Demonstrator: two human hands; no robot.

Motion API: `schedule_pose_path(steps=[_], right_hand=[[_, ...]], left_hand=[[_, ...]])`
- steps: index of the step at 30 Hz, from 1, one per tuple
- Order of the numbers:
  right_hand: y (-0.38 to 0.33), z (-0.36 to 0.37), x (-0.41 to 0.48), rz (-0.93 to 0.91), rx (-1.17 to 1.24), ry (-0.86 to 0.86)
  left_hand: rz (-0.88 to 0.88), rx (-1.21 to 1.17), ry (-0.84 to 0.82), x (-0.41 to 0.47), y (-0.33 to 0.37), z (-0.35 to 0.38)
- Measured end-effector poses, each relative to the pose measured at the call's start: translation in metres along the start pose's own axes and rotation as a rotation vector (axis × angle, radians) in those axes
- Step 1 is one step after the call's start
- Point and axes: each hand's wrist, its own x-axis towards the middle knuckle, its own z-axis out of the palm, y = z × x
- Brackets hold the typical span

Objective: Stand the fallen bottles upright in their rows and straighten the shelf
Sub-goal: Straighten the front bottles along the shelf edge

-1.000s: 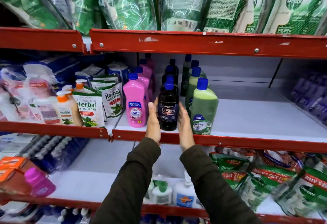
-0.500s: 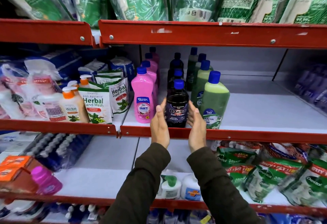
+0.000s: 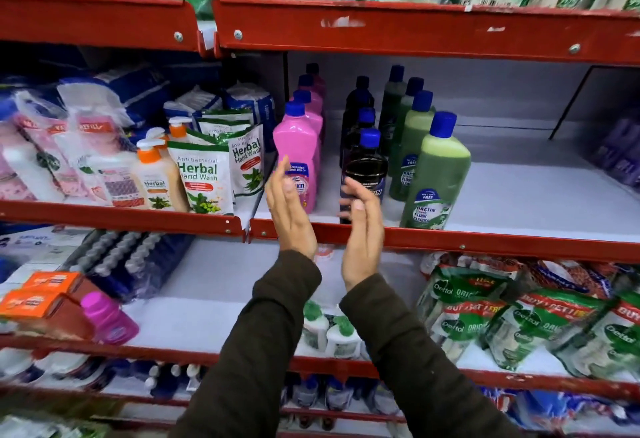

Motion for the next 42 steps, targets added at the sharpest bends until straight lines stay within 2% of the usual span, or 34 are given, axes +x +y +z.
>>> schedule_pose_path(steps=[3, 5, 9, 13, 18, 38, 40, 42], right_hand=[[0.005, 0.024, 0.002, 0.201, -0.042, -0.23], [0.001, 0.039, 0.007, 0.324, -0.052, -0.295], [-0.002, 0.057, 0.025, 0.462, 0.088, -0.307], [-0.004, 0.054, 0.031, 0.493, 0.077, -0.305], [-0.007, 0.042, 0.024, 0.426, 0.047, -0.329], [0.0, 0.042, 0.005, 0.371, -0.018, -0.338], [-0.002, 0.04, 0.0, 0.339, -0.017, -0.279], [-0.007, 0.032, -0.007, 0.225, -0.061, -0.139]], left_hand=[[-0.074, -0.003, -0.053, 0.022, -0.003, -0.012], [-0.144, -0.024, -0.141, 0.037, -0.002, -0.019], [-0.236, 0.018, -0.297, 0.052, 0.002, -0.026], [-0.263, 0.058, -0.368, 0.049, 0.009, -0.034], [-0.263, 0.044, -0.352, 0.041, 0.01, -0.043], [-0.195, 0.065, -0.254, 0.029, 0.011, -0.053], [-0.151, 0.074, -0.243, 0.025, 0.009, -0.051], [-0.1, 0.109, -0.155, 0.018, 0.005, -0.046]])
